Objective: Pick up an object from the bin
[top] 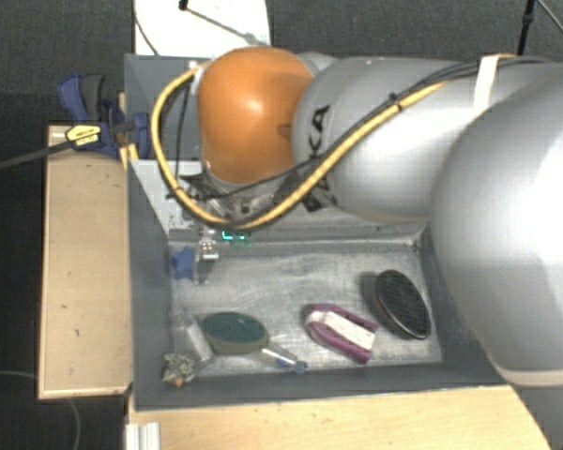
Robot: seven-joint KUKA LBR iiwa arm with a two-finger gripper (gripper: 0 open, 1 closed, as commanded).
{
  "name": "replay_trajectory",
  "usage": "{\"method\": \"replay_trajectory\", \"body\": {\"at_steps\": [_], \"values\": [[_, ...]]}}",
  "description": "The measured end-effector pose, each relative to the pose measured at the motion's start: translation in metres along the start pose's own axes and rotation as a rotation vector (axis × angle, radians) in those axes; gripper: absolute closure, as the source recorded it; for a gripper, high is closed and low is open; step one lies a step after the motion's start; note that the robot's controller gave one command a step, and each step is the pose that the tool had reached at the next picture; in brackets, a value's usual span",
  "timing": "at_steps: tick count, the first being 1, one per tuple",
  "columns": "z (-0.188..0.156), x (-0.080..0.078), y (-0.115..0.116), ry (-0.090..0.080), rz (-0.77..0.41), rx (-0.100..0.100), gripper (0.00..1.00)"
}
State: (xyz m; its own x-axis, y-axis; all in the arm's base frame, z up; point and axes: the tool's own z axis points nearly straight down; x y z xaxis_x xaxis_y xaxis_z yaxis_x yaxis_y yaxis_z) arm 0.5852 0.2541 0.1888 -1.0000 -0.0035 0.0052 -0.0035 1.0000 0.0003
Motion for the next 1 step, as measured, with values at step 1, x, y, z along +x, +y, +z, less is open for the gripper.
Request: {"method": "replay_trajectory", "body": {"at_steps": [1], "values": [[0.1174,-0.0049,-0.0271,-0.003,-0.307,0.001,0.00]]}}
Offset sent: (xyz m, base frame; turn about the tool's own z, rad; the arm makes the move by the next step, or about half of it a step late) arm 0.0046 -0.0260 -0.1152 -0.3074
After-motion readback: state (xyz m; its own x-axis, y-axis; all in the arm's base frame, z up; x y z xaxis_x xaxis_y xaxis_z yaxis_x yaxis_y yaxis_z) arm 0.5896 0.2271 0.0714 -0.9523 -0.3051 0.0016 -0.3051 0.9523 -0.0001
